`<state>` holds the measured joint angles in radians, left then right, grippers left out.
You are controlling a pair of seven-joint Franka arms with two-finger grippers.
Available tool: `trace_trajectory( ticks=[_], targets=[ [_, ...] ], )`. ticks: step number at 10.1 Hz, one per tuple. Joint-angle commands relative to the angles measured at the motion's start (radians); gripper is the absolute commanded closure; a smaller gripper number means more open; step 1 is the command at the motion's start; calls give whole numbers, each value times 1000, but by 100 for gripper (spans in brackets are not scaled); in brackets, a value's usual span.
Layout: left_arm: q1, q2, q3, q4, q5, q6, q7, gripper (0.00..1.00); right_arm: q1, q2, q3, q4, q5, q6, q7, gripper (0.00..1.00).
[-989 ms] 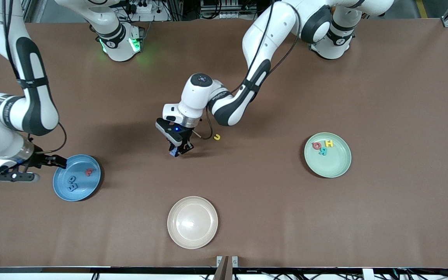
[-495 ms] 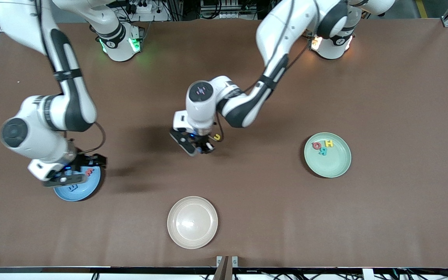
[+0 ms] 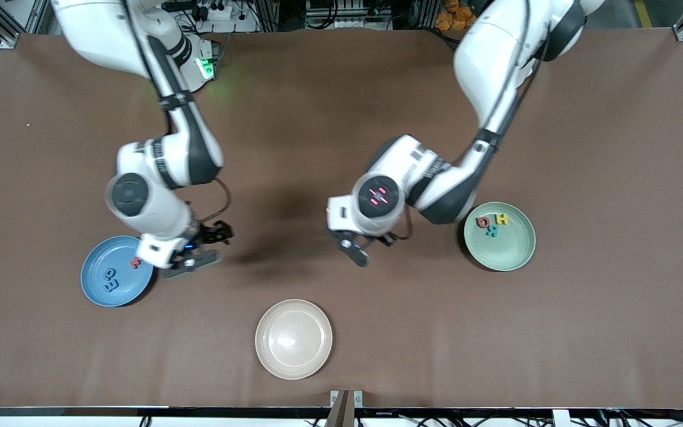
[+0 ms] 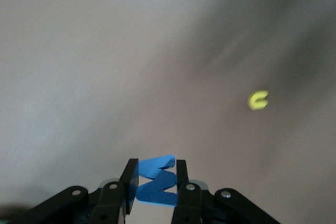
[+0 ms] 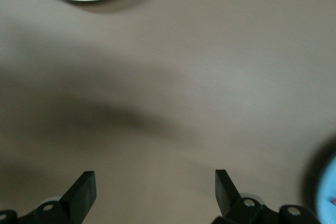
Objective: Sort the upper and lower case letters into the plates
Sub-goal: 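Carry the M to the green plate while the right gripper reaches u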
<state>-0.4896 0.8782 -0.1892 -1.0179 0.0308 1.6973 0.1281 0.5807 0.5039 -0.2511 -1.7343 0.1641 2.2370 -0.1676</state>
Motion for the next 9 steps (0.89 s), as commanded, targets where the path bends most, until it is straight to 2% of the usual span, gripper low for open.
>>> trace_trajectory(
  ticks=[1,3,5,7,9],
  targets=[
    [127,-82,-32,-159,24,-27,83,100,134,120,-11,119,21,13,-4,0],
    [219,-125,-32,-240,29,-19,134,100,252,172,-11,125,23,96,9,0],
    [310,-183,-32,-357,29,34,226,100,332,215,-11,131,23,113,78,0],
    [397,-223,-32,-460,58,108,315,100,369,235,-10,131,23,134,82,0],
    [436,-234,-32,-565,115,236,335,100,401,245,-10,125,23,148,82,0]
  ],
)
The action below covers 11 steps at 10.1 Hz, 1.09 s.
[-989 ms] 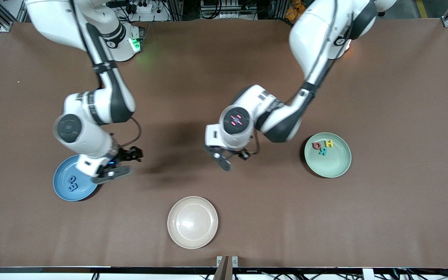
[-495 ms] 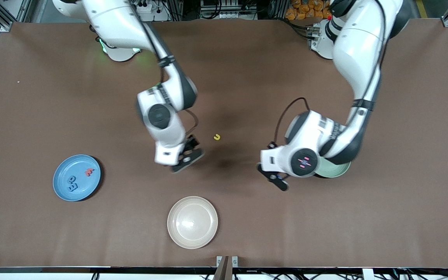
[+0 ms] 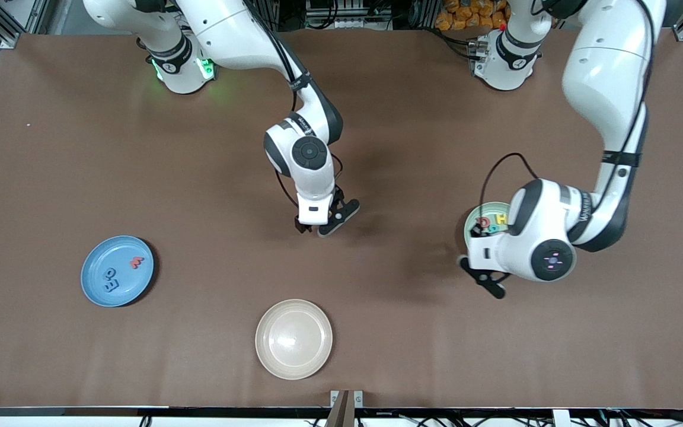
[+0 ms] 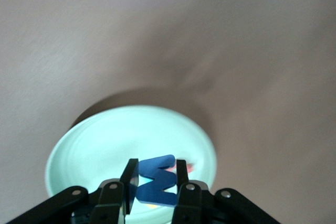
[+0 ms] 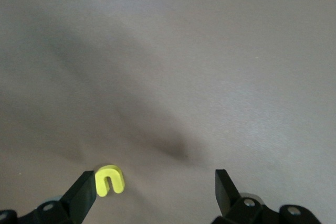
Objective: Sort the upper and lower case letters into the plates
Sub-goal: 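Carry the M to the green plate while the right gripper reaches u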
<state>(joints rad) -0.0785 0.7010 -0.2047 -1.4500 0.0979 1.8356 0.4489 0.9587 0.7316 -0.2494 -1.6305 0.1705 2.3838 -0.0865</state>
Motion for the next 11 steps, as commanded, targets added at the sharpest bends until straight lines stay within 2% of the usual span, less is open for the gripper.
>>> trace_trajectory(
  ticks=[1,4,6,8,11],
  targets=[
    [29,-54,-15,-151,51,144,16,100,34,17,-11,20,17,0,1,0],
    [52,-46,-15,-173,106,217,16,100,89,34,-11,15,15,2,-1,0],
    [72,-40,-15,-182,185,249,16,100,89,37,-11,0,15,8,-27,0],
    [106,-40,-16,-239,192,321,19,100,69,38,-11,0,17,9,-90,0],
    [98,-51,-16,-262,181,310,-18,100,69,38,-10,-34,17,69,-98,0]
  ],
)
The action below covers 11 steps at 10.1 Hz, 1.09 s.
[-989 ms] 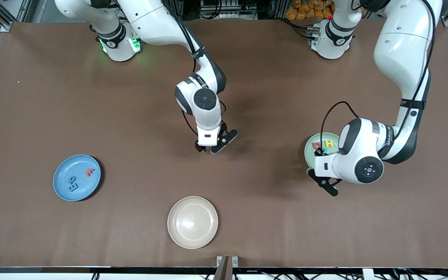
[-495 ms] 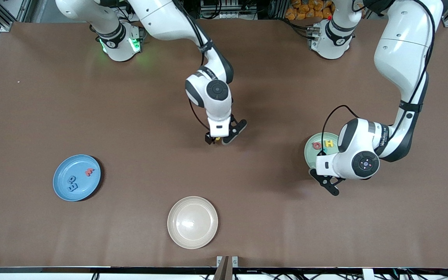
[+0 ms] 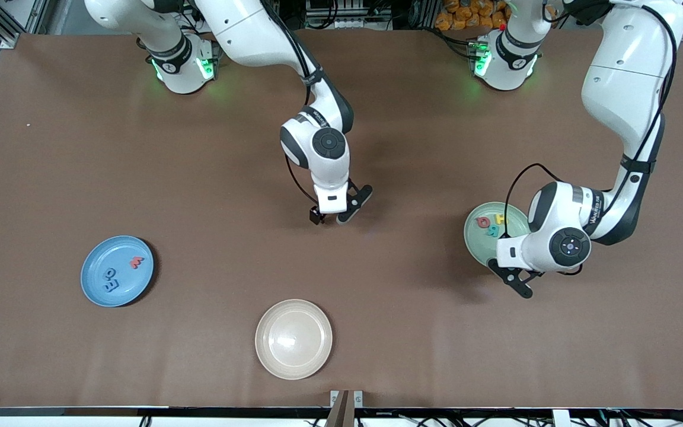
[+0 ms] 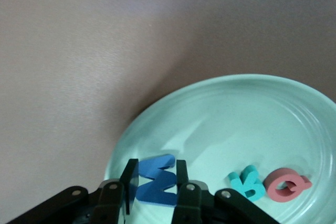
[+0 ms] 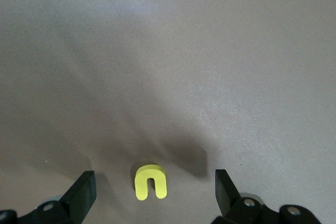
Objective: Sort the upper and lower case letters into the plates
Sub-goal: 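Release the M in the green plate while the right gripper grasps u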
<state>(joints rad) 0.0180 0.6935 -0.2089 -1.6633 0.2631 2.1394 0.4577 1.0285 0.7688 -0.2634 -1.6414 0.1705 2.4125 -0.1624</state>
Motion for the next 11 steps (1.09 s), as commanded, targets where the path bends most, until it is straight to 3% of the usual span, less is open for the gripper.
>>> trace_trajectory(
  ticks=[1,4,5,6,11],
  targets=[
    [-3,-60,-14,-52,16,-18,-40,100,-1,1,9,-31,17,46,-22,0],
    [5,-57,-14,-58,18,-21,-28,100,-1,1,9,-34,17,46,-22,0],
    [5,-54,-14,-59,16,-18,-30,96,1,0,9,-34,17,45,-22,39],
    [5,-52,-14,-58,15,-18,-36,1,5,0,9,-34,17,45,-11,99],
    [5,-84,-14,-42,-33,-21,-73,0,-2,-8,9,-34,17,27,-13,100]
  ],
)
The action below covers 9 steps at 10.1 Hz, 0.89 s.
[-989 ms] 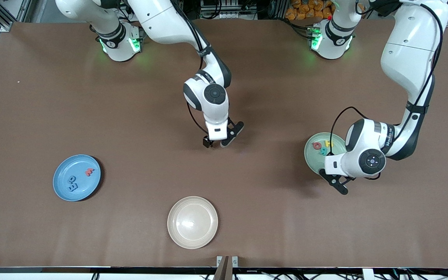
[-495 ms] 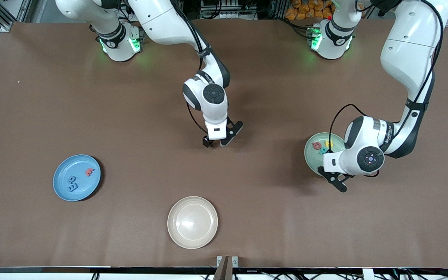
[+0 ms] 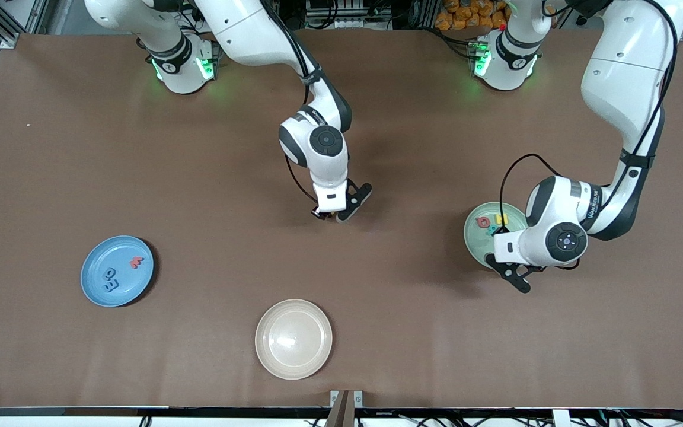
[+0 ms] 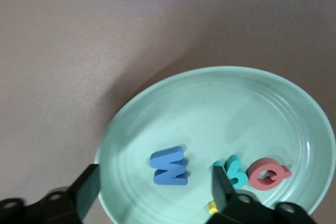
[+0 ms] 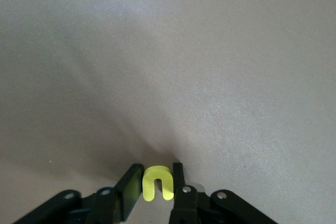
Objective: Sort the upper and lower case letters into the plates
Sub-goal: 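Release the M in the green plate while the right gripper grasps u, then drop the yellow u in the blue plate while the left gripper withdraws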
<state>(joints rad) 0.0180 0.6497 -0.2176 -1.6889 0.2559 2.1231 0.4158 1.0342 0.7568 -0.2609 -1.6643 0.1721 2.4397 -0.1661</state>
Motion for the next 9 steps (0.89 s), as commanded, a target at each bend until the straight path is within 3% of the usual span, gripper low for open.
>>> trace_trajectory(
  ticks=[1,6,9],
  targets=[
    [10,-47,-3,-12,-77,-5,-55,0,-13,-5,5,-9,15,-5,-9,100],
    [34,-48,-3,38,-190,-12,-287,0,-143,-86,0,-2,26,-60,-4,100],
    [34,-97,-3,38,-202,-44,-331,0,-277,-154,-39,-8,23,-206,-3,100]
  ],
)
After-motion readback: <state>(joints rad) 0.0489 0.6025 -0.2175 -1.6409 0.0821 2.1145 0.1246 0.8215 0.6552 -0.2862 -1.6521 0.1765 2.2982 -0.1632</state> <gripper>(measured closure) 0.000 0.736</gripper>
